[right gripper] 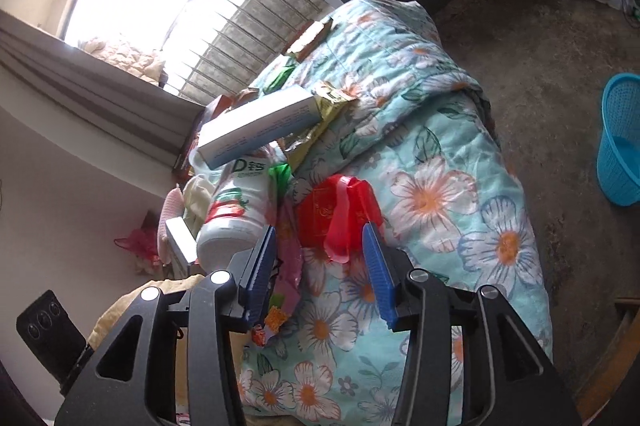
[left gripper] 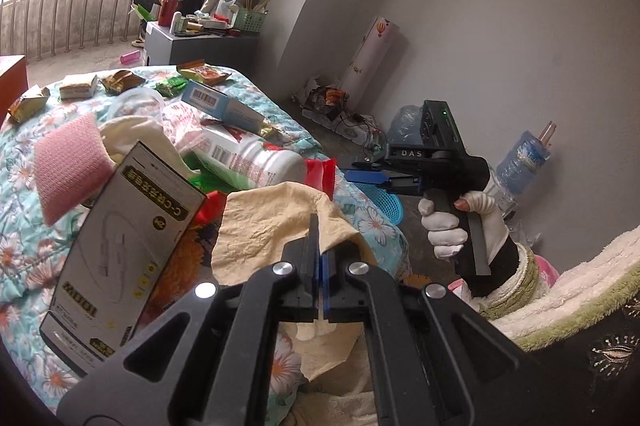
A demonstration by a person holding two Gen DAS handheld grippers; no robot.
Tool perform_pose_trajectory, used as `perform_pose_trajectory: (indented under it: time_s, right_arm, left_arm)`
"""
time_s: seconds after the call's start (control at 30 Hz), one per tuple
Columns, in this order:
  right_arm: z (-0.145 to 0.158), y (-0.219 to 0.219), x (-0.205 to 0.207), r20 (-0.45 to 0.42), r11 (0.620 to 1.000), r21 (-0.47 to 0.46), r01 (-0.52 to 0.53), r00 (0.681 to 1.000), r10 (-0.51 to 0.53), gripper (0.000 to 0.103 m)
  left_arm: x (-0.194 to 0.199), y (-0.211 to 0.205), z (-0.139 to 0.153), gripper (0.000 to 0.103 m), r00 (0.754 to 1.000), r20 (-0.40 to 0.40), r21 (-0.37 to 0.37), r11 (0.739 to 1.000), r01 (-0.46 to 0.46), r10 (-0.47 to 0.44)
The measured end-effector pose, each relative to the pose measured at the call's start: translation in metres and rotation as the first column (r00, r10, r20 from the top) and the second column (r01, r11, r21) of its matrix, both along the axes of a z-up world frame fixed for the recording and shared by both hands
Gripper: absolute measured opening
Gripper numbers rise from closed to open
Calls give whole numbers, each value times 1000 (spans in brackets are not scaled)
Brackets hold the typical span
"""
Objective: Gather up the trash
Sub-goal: 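Grasp the red plastic bag with the right tool while the left tool holds the paper, then carry paper and bag over the blue wastebasket and open both tools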
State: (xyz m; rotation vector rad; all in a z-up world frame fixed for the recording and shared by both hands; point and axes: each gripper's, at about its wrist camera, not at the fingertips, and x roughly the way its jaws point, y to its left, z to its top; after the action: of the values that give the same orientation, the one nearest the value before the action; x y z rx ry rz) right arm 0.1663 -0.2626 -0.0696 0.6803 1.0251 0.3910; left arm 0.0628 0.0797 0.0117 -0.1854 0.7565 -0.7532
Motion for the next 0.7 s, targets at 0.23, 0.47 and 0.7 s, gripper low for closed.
perform_pose_trajectory:
  time_s: [0.23, 0.47, 0.7]
  right_arm:
    - [-46, 7, 36, -106, 1000, 6, 11, 994, -11, 44]
    - [-47, 12, 43, -70, 1000, -6, 24, 997, -24, 15]
    - [-28, -21, 27, 12, 992, -44, 118, 993, -117, 10]
  left_arm:
    - [13, -26, -34, 0, 995, -74, -44, 997, 60, -63]
    - [18, -48, -47, 0, 990, -101, -68, 994, 90, -97]
    - [35, -72, -40, 0, 985, -107, -114, 986, 125, -137]
